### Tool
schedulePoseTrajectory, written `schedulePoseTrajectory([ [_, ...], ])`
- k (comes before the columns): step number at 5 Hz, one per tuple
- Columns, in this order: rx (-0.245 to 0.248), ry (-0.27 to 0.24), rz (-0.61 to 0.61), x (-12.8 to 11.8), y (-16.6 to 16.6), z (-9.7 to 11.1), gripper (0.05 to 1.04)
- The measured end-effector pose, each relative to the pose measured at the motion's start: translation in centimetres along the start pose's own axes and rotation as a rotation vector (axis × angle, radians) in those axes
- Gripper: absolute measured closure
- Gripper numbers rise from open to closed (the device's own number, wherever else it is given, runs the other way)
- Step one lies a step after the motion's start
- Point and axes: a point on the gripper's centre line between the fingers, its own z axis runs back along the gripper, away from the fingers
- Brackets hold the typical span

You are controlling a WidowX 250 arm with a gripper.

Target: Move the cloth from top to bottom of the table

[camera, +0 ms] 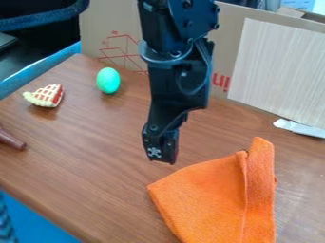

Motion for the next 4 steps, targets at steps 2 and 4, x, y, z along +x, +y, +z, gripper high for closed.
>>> schedulePoseTrajectory([
  [2, -0.030, -0.015, 0.074, 0.9, -0.6, -1.6, 0.084],
  [4, -0.052, -0.054, 0.284, 2.7, -1.2, -4.6, 0.084],
])
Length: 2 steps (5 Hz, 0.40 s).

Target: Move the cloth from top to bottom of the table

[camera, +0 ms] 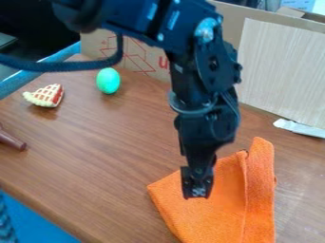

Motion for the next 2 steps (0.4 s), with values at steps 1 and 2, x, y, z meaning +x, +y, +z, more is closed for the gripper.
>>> schedulePoseTrajectory([
  [1, -0.031, -0.012, 0.056, 0.8, -0.4, -2.3, 0.084],
  [2, -0.009, -0.019, 0.078, 1.5, -1.3, -4.9, 0.084],
])
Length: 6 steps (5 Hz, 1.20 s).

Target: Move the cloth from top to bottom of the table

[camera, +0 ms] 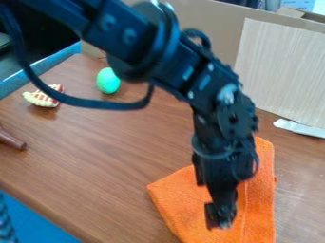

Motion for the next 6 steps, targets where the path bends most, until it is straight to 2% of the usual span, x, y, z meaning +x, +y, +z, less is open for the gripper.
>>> schedulePoseTrajectory([
  [1, 0.017, 0.009, 0.007, 0.1, 0.2, -1.9, 0.084],
  [3, 0.040, 0.043, 0.016, -1.2, 2.0, -4.2, 0.084],
  [4, 0.033, 0.054, 0.027, -1.9, 2.8, -4.6, 0.084],
  [6, 0.031, 0.069, 0.056, -1.7, 4.6, -5.5, 0.083],
])
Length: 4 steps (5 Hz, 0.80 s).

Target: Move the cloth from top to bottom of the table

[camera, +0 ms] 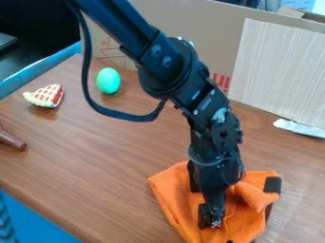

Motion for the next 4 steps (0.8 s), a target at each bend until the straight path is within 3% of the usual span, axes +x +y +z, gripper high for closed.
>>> schedulePoseTrajectory([
  [4, 0.024, -0.003, 0.236, 2.9, 11.6, -1.8, 0.083],
])
